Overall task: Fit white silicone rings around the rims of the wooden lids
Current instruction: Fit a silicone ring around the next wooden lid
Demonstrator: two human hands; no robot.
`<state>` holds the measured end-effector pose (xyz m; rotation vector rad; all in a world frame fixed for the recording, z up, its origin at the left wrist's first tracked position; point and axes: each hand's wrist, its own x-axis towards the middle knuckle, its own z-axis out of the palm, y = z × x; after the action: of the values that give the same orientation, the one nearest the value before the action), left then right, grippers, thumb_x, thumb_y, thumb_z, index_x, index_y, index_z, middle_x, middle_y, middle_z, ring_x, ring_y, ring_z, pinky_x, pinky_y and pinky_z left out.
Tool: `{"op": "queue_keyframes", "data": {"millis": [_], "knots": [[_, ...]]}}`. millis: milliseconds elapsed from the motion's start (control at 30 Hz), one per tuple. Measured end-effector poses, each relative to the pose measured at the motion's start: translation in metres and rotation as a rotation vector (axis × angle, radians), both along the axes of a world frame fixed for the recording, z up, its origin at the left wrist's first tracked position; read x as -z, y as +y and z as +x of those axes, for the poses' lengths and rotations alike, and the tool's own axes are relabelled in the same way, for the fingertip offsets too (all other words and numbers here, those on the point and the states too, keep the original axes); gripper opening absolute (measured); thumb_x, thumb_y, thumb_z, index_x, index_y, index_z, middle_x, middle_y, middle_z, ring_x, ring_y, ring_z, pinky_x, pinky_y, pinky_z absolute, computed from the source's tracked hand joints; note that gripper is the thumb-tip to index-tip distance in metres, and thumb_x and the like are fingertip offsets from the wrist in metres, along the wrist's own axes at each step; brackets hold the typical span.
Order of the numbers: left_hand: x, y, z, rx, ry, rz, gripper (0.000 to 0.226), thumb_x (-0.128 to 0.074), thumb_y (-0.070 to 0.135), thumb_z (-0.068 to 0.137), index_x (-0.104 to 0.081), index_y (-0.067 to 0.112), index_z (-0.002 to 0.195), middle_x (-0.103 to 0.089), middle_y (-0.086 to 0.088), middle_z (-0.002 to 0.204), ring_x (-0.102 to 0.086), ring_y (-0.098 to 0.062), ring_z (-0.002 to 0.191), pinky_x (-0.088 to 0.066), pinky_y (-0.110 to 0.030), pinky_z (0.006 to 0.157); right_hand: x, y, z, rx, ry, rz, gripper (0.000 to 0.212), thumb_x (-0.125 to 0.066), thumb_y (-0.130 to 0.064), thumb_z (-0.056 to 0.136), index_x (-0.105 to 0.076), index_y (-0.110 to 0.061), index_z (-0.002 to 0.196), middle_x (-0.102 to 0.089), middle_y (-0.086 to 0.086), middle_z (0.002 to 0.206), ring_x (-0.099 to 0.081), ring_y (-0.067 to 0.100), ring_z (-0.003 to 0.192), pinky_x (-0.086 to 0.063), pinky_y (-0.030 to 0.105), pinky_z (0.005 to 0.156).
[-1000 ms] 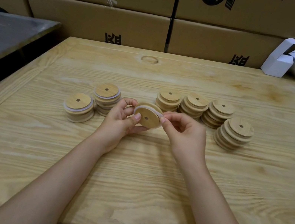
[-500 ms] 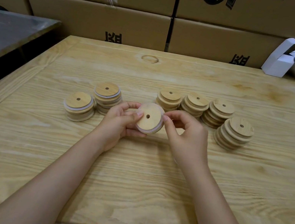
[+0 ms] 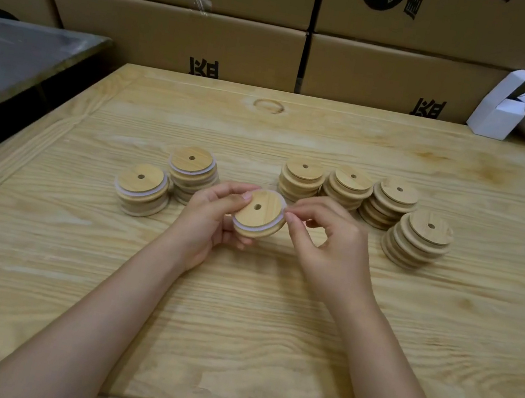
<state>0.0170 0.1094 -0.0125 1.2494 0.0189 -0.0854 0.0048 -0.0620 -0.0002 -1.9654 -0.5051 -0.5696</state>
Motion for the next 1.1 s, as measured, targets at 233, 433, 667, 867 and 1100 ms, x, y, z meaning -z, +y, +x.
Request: {"op": "queue_keyframes", "data": {"millis": [233, 433, 667, 867, 1100], "knots": [[-0.012, 0.021, 0.003, -0.324, -0.384, 0.066, 0.030, -0.049, 0.008, 0.073, -0.075, 0.022, 0.065, -0.071, 0.009, 0.073, -0.063, -0.002, 0.077, -0.045, -0.012, 0.069, 0.005, 0.005, -0.003, 0.020, 0.010, -0.101, 0.008, -0.063, -0.005, 0.085, -0.071, -0.008, 0.085, -0.068, 0.000, 0.083, -0.059, 0.011, 0.078, -0.046, 0.026, 0.073], [-0.018, 0.071, 0.000, -0.594, -0.472, -0.018, 0.028, -0.051, 0.009, 0.074, -0.075, 0.021, 0.067, -0.071, 0.007, 0.075, -0.063, -0.008, 0.081, -0.046, -0.018, 0.075, 0.005, 0.006, -0.004, 0.032, -0.042, -0.144, 0.007, -0.064, -0.005, 0.085, -0.070, -0.009, 0.083, -0.068, 0.001, 0.082, -0.061, 0.015, 0.078, -0.045, 0.026, 0.072], [-0.002, 0.117, 0.001, -0.907, -0.348, -0.040, 0.018, -0.059, 0.007, 0.081, -0.073, 0.019, 0.084, -0.069, -0.003, 0.096, -0.064, -0.016, 0.096, -0.050, -0.026, 0.083, 0.005, 0.006, -0.006, 0.036, -0.049, -0.187, 0.007, -0.063, -0.007, 0.086, -0.070, -0.009, 0.085, -0.068, -0.001, 0.084, -0.062, 0.016, 0.082, -0.043, 0.021, 0.070], [0.006, 0.115, 0.002, -0.921, -0.262, 0.131, 0.018, -0.060, 0.006, 0.081, -0.070, 0.021, 0.083, -0.067, 0.010, 0.081, -0.060, -0.011, 0.086, -0.046, -0.028, 0.079, 0.005, 0.005, -0.006, 0.037, -0.049, -0.227, 0.008, -0.063, -0.008, 0.087, -0.070, -0.009, 0.085, -0.067, -0.001, 0.083, -0.061, 0.016, 0.081, -0.039, 0.018, 0.066], [0.014, 0.113, 0.008, -0.904, -0.237, 0.329, 0.015, -0.057, 0.009, 0.086, -0.069, 0.013, 0.092, -0.066, 0.012, 0.085, -0.060, 0.009, 0.076, -0.043, -0.008, 0.072, 0.005, 0.006, -0.007, 0.029, -0.091, -0.255, 0.007, -0.063, -0.006, 0.085, -0.070, -0.007, 0.082, -0.067, 0.001, 0.080, -0.062, 0.020, 0.078, -0.045, 0.027, 0.068]]}}
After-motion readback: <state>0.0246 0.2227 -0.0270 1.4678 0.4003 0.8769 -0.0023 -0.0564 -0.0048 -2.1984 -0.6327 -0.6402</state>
